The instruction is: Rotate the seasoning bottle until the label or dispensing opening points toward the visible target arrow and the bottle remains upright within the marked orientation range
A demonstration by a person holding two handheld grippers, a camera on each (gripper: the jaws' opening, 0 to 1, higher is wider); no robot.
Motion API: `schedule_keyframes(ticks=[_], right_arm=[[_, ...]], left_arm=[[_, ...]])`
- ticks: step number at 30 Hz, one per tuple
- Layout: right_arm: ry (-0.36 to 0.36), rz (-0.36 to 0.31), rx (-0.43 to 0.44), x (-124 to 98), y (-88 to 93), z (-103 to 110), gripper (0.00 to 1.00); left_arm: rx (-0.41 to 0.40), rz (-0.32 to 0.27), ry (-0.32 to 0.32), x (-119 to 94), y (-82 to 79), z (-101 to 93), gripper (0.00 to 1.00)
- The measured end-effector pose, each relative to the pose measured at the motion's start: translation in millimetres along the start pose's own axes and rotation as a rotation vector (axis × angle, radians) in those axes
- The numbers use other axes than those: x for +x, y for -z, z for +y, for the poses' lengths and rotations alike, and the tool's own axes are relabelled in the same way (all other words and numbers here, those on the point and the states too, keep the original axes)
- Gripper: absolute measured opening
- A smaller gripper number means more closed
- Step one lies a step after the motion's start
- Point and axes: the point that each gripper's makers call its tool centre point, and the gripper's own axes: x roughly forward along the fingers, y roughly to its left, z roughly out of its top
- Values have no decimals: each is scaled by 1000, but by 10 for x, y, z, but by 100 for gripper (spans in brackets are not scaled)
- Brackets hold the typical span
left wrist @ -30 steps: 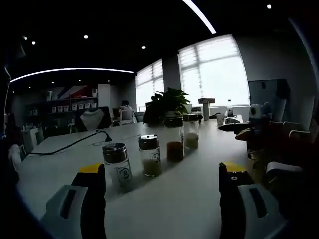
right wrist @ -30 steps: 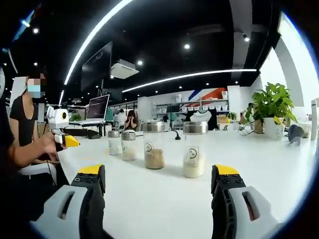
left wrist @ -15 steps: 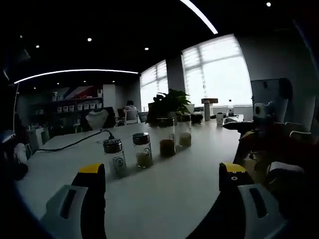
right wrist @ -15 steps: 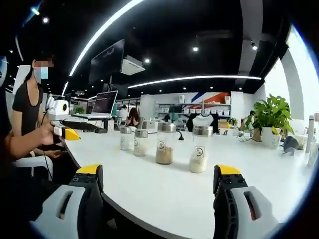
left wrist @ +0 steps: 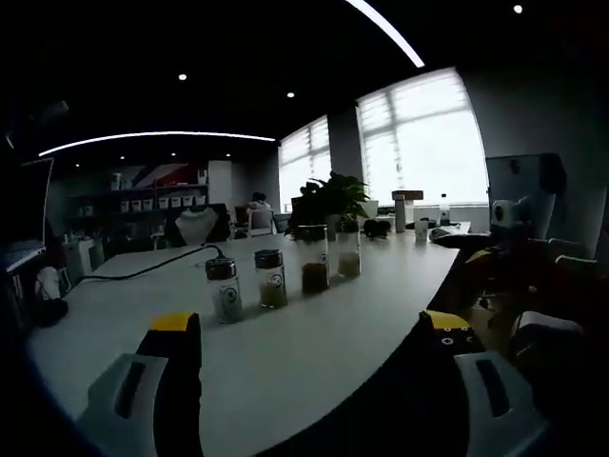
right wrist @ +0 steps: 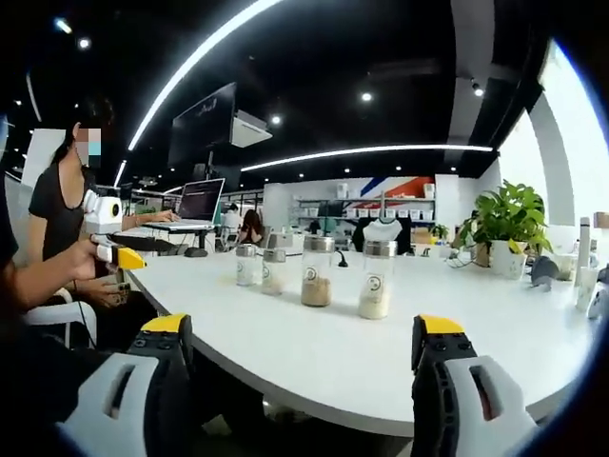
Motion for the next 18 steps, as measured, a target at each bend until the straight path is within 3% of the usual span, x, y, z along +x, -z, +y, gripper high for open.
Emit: schedule_keyframes(ticks=[6, 9, 13, 18], right_arm=[[-8, 9, -7, -103, -23, 91, 99], [0, 3, 2, -191, -20, 103, 99], [16, 15, 22, -278, 7, 105, 99], [23, 8, 13, -360, -26, 108, 99]], left_arm=[[-15, -7, -7, -127, 6, -101, 100], [20, -5, -50, -217, 4, -92, 100], [-18, -30, -66, -305, -13, -138, 100], [-1, 0, -75, -373, 59, -254, 100]])
